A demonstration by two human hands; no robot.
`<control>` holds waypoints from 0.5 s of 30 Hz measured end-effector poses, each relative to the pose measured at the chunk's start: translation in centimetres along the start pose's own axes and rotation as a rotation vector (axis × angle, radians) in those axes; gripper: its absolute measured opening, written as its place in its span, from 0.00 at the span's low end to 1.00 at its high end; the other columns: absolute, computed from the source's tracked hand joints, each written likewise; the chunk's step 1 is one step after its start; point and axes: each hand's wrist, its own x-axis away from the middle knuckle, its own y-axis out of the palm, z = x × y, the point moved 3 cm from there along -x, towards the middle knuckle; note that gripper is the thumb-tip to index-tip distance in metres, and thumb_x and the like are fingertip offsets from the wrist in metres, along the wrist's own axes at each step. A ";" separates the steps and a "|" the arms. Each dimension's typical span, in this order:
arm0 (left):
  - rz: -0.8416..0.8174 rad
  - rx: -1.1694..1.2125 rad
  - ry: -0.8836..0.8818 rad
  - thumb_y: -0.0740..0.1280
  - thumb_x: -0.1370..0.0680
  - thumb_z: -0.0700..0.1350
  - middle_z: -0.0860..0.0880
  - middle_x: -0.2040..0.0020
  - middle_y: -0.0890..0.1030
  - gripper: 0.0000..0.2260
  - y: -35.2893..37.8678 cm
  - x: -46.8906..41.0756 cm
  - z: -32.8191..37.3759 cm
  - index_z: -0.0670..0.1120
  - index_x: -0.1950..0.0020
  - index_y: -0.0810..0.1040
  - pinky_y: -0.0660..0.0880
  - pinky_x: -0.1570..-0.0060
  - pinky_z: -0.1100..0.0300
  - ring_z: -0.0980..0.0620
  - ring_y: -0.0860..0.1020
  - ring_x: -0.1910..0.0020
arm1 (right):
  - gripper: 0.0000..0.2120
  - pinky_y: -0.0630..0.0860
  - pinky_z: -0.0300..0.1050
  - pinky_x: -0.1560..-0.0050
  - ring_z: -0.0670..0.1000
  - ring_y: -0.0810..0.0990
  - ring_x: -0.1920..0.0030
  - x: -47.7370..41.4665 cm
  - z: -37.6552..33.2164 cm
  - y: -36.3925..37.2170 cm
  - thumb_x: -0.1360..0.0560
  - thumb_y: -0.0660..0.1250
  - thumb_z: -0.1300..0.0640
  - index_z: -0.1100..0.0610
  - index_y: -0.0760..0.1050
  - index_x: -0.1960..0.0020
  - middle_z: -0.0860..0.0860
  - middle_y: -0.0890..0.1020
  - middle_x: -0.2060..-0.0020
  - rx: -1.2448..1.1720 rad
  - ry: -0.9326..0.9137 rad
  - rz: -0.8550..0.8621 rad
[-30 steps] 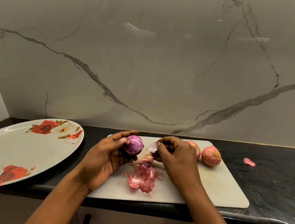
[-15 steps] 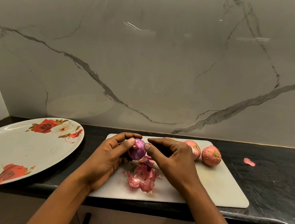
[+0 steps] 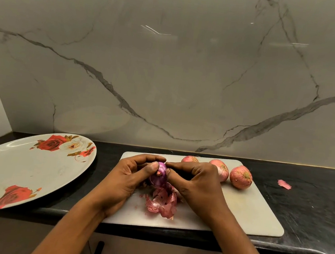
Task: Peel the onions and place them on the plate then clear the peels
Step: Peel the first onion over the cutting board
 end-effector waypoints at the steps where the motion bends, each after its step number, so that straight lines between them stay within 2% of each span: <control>1: -0.003 -0.018 -0.002 0.68 0.19 0.45 0.45 0.38 0.86 0.15 0.0 0.0 0.0 0.46 0.33 0.83 0.79 0.34 0.47 0.46 0.83 0.36 | 0.09 0.86 0.43 0.53 0.41 0.88 0.54 0.1 -0.2 0.0 0.21 0.75 0.56 0.50 0.87 0.41 0.42 0.89 0.54 0.047 -0.022 0.001; 4: 0.003 -0.069 -0.005 0.68 0.20 0.47 0.47 0.38 0.86 0.16 -0.1 0.0 0.0 0.48 0.33 0.83 0.80 0.35 0.47 0.48 0.83 0.36 | 0.10 0.84 0.39 0.58 0.41 0.86 0.58 0.3 -0.3 0.1 0.21 0.74 0.57 0.51 0.87 0.41 0.42 0.89 0.57 0.174 -0.082 0.016; 8: 0.002 -0.037 -0.013 0.67 0.19 0.47 0.45 0.37 0.85 0.15 -0.3 0.0 -0.2 0.47 0.33 0.83 0.79 0.34 0.47 0.46 0.83 0.35 | 0.11 0.82 0.34 0.52 0.37 0.86 0.53 0.2 -0.2 0.0 0.22 0.73 0.60 0.53 0.87 0.41 0.43 0.89 0.52 0.227 -0.108 0.045; 11: 0.016 -0.014 -0.015 0.66 0.18 0.47 0.45 0.36 0.85 0.14 -0.4 -0.2 -0.2 0.49 0.33 0.84 0.79 0.34 0.49 0.45 0.82 0.34 | 0.11 0.84 0.39 0.49 0.39 0.87 0.53 -0.2 0.4 -0.2 0.23 0.73 0.62 0.52 0.88 0.43 0.43 0.89 0.53 0.147 -0.042 0.093; 15: 0.033 0.045 -0.028 0.65 0.17 0.47 0.44 0.35 0.84 0.14 -0.7 -0.3 -0.5 0.49 0.33 0.84 0.74 0.30 0.43 0.41 0.80 0.32 | 0.12 0.87 0.48 0.50 0.46 0.89 0.57 -0.5 1.1 -0.3 0.23 0.72 0.65 0.51 0.88 0.47 0.45 0.89 0.58 -0.007 0.083 0.143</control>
